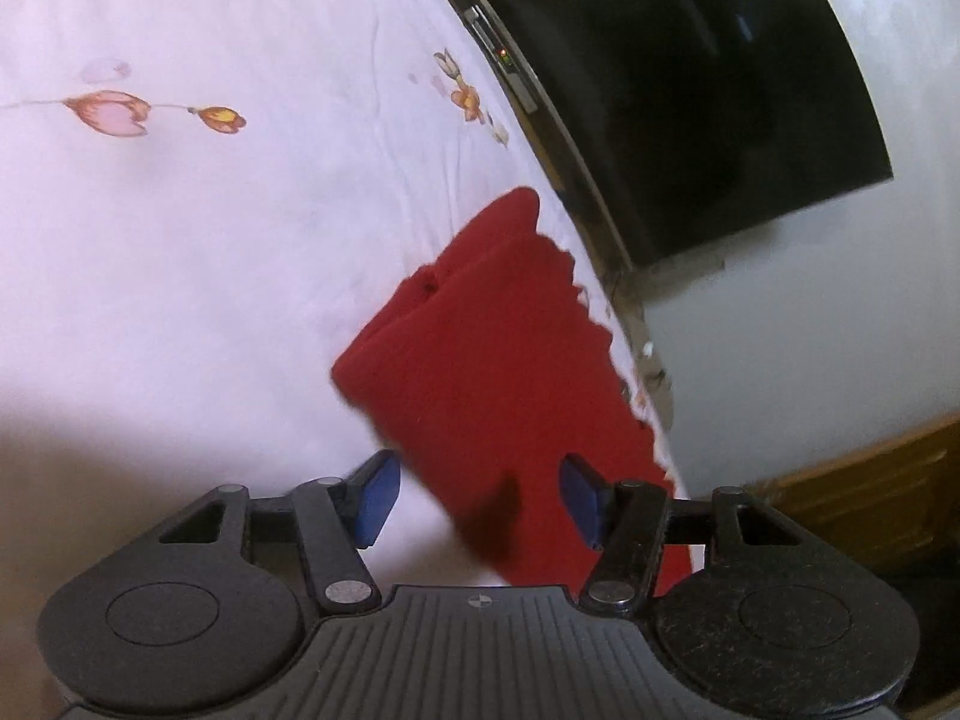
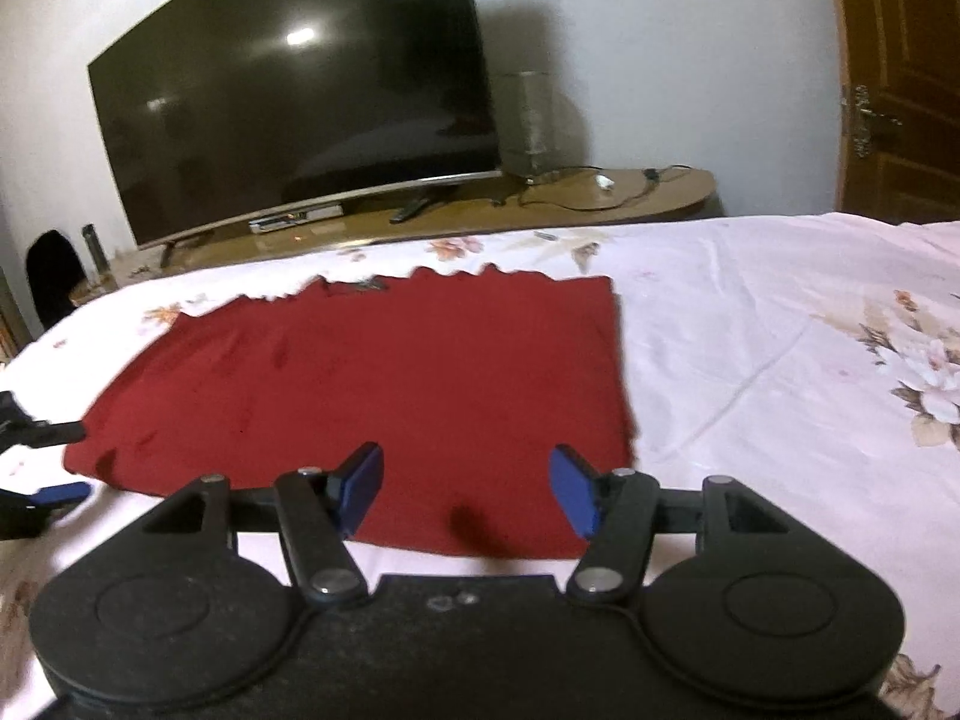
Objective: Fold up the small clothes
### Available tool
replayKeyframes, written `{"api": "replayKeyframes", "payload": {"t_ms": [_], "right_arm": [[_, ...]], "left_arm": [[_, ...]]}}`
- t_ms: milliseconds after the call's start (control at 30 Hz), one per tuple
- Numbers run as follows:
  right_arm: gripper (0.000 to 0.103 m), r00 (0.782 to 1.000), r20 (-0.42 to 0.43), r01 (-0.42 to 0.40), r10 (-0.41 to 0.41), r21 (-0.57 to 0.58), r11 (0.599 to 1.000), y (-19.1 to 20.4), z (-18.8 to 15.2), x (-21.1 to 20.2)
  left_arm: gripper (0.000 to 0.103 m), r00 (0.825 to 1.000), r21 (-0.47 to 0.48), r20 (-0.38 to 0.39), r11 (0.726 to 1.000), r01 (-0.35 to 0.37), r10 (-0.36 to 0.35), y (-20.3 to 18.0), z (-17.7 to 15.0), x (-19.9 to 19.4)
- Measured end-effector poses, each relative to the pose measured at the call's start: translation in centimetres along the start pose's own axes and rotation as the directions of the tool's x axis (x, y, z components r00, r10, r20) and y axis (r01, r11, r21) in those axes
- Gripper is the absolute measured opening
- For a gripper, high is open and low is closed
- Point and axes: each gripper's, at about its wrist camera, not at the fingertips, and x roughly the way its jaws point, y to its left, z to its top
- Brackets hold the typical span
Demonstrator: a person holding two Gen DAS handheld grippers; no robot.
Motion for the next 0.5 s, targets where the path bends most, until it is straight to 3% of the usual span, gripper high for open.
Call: {"api": "replayKeyframes", "payload": {"t_ms": [233, 367, 433, 500], "right_arm": [[0.059, 0.998, -0.015, -0.055, 0.056, 0.038, 0.998, 1.3, 1.4, 2.6], [0.043, 0.994, -0.045, -0.095, 0.095, 0.010, 0.995, 3.3, 2.9, 5.6], [0.034, 0.991, -0.056, -0.119, 0.118, -0.016, 0.993, 4.5, 3.6, 7.1], [0.025, 0.989, -0.063, -0.134, 0.131, -0.044, 0.990, 5.8, 4.1, 8.4]], "left_arm": [[0.059, 0.999, -0.029, 0.047, 0.999, 0.016, -0.015, -0.6, 1.1, 2.0], [0.053, 0.998, -0.057, 0.066, 0.998, 0.008, -0.004, -1.1, 2.2, 3.1], [0.032, 0.998, -0.027, 0.056, 0.999, -0.024, 0.025, -1.5, 2.5, 4.0], [0.020, 0.998, -0.023, 0.045, 0.999, -0.033, 0.034, -1.0, 2.8, 4.6]]}}
